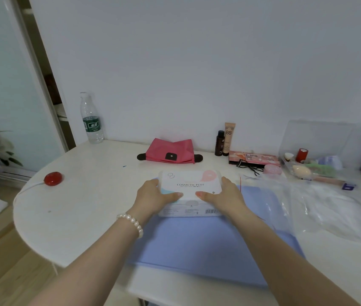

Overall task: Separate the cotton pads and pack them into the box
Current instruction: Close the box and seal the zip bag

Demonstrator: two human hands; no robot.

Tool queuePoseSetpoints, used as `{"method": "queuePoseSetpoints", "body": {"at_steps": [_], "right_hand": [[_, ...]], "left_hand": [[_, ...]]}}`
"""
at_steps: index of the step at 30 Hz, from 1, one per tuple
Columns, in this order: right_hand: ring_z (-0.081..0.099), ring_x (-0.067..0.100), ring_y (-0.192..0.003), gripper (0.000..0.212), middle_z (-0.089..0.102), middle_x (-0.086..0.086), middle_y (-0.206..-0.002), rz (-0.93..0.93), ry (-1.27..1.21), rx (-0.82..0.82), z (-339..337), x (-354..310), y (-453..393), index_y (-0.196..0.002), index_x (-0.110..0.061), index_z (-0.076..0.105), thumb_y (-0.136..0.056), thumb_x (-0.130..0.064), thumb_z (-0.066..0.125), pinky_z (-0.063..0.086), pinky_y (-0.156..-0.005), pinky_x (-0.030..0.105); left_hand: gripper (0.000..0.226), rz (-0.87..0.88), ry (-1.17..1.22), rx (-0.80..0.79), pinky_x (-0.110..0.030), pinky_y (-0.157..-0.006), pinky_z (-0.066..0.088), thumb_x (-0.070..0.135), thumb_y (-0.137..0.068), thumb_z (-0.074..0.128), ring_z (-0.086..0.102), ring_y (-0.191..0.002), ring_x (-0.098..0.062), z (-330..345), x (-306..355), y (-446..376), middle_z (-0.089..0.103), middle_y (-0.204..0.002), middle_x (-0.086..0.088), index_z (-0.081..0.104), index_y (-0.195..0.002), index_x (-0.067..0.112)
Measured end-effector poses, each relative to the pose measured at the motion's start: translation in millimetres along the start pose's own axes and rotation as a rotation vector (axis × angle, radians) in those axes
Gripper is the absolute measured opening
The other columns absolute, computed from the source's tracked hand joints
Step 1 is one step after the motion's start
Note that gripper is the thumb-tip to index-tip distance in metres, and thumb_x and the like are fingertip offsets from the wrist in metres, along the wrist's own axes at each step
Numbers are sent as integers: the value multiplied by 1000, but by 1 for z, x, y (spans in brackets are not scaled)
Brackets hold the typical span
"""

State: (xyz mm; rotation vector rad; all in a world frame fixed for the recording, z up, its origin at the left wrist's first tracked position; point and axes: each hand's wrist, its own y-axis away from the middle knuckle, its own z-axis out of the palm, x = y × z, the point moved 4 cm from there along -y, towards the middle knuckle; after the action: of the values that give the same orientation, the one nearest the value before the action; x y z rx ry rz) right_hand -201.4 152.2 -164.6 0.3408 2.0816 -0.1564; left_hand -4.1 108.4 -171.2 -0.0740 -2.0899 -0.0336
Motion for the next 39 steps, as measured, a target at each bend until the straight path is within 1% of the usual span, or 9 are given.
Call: {"method": "queuePoseSetpoints", "body": {"at_steps": [7, 10, 14, 16, 19, 23, 26, 33, 39], "right_hand": [[45, 26, -123, 84, 43, 13, -136, 5, 326, 15, 7, 1, 10, -140, -4, 26, -84, -60, 52, 40, -91, 32], [32, 28, -130, 68, 33, 13, -141, -141, 657, 128, -3, -16, 26, -134, -2, 38, -92, -56, 38, 32, -102, 34], [54, 41, -111, 46, 58, 21, -117, -553, 895, 490, -43, -27, 55, -98, -7, 66, -60, -31, 76, 46, -89, 47], [34, 45, -131, 72, 38, 26, -140, -388, 1029, 337, -58, -9, 63, -124, -13, 52, -58, -31, 76, 33, -102, 58], [-4, 39, -143, 95, -19, 18, -154, -124, 1196, 132, -72, 33, 72, -148, -23, -10, -82, -31, 59, 9, -113, 55], [47, 29, -122, 75, 23, 16, -152, -157, 1099, 218, -81, 44, 68, -148, -13, 7, -85, -1, 44, 41, -92, 34], [60, 29, -94, 34, 61, 7, -108, -179, 1073, 262, -100, 32, 53, -120, -14, 45, -87, -4, 40, 36, -64, 31], [59, 42, -87, 13, 65, 27, -90, -280, 715, 615, -180, -31, -4, -88, 2, 63, -84, -3, 51, 42, -66, 38], [66, 18, -65, 11, 68, 9, -68, -486, 195, 548, -217, -97, -28, -76, -1, 68, -83, -1, 61, 50, -74, 35]], "left_hand": [[39, 86, -165, -72, -33, -94, 45, 42, -83, 64, 58, -105, -17, 7, 6, 4, 61, -114, 3, 59, -115, 21], [39, 96, -94, -141, -36, -98, 45, 39, -84, 64, 59, -106, -16, 18, 8, 5, 63, -116, 2, 59, -117, 19], [73, 28, -226, -30, -45, -115, 13, 64, -85, 46, 18, -143, -25, 12, 5, 3, 26, -153, 3, 29, -146, 26], [82, -70, -407, 7, -58, -111, -5, 78, -81, 31, -6, -145, -31, -2, -7, -4, 5, -159, 0, 13, -149, 35], [112, -196, -421, -147, -58, -112, -7, 98, -54, 20, -9, -145, -31, -5, -32, -10, 2, -159, -5, 7, -149, 40], [131, -190, -320, -172, -48, -115, 14, 98, -40, 23, 19, -143, -27, 4, -40, -15, 21, -156, -6, 26, -147, 24], [130, -210, -261, -156, -45, -114, 21, 95, -41, 30, 27, -140, -28, 7, -35, -10, 24, -155, -7, 27, -147, 20], [132, -186, -261, -210, -45, -111, 27, 93, -41, 33, 30, -137, -29, 39, -18, 9, 26, -153, -10, 22, -148, 15], [126, -120, -247, -271, -46, -116, 14, 87, -50, 43, 10, -145, -26, 54, -4, 19, 15, -157, -9, 10, -150, 18]]}}
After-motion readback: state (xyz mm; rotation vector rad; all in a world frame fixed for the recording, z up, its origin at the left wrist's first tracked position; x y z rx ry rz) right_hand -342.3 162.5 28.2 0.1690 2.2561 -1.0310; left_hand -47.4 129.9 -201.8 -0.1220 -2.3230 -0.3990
